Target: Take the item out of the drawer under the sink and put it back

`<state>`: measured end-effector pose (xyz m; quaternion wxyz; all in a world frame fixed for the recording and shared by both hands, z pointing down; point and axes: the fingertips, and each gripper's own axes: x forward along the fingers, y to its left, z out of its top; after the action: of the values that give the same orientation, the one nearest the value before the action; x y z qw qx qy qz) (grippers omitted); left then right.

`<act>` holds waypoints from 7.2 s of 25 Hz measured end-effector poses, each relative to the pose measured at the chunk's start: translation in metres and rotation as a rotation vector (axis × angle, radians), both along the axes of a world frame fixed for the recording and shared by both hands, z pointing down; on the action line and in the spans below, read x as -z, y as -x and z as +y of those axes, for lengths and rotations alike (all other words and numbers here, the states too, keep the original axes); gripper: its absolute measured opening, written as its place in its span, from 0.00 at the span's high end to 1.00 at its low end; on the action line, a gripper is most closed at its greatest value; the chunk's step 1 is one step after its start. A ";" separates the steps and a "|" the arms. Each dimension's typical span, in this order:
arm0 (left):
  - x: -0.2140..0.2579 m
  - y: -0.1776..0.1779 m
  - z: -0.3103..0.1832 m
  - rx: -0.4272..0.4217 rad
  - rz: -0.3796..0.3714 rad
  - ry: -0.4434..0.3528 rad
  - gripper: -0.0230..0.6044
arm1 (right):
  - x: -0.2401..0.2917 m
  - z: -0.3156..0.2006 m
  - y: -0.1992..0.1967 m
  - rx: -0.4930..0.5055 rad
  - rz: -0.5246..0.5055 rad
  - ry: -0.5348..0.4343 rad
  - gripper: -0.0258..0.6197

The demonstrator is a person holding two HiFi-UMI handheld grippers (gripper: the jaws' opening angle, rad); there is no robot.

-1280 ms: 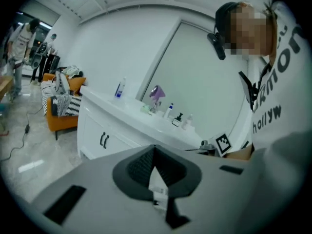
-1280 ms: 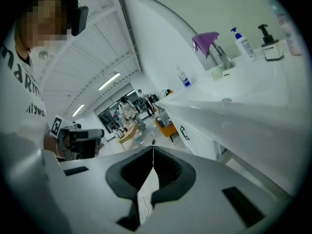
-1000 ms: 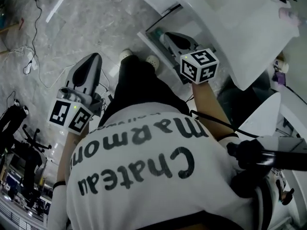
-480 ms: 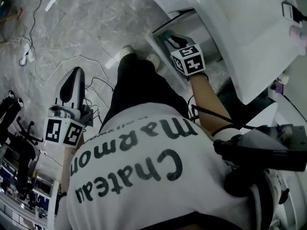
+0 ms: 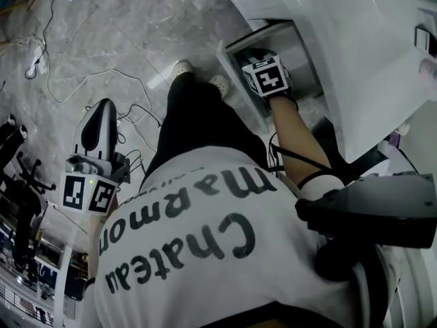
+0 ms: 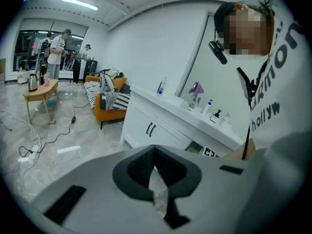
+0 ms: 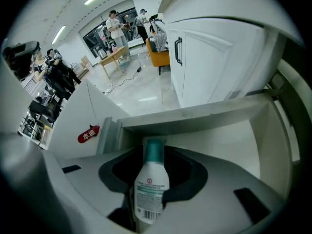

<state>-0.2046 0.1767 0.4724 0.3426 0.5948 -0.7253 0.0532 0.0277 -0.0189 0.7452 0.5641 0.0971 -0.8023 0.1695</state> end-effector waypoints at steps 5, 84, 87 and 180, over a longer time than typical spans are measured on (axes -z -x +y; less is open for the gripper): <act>0.005 0.012 0.002 0.022 -0.001 0.007 0.95 | -0.004 -0.003 0.010 0.038 0.065 -0.009 0.74; 0.163 -0.204 -0.215 -0.954 0.252 -0.465 0.95 | 0.532 -0.074 -0.056 -0.715 -0.926 -0.744 0.80; 0.161 -0.173 -0.223 -1.011 0.250 -0.441 0.95 | 0.541 -0.082 -0.035 -0.768 -0.932 -0.779 0.80; 0.162 -0.078 -0.472 -1.566 0.360 -0.353 0.95 | 0.531 -0.298 0.042 -1.183 -0.685 -1.069 0.80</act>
<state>-0.1270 -0.2948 0.3105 0.2185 0.9731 -0.0319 0.0658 -0.0142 -0.3172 0.2137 -0.0106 0.6940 -0.7178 0.0552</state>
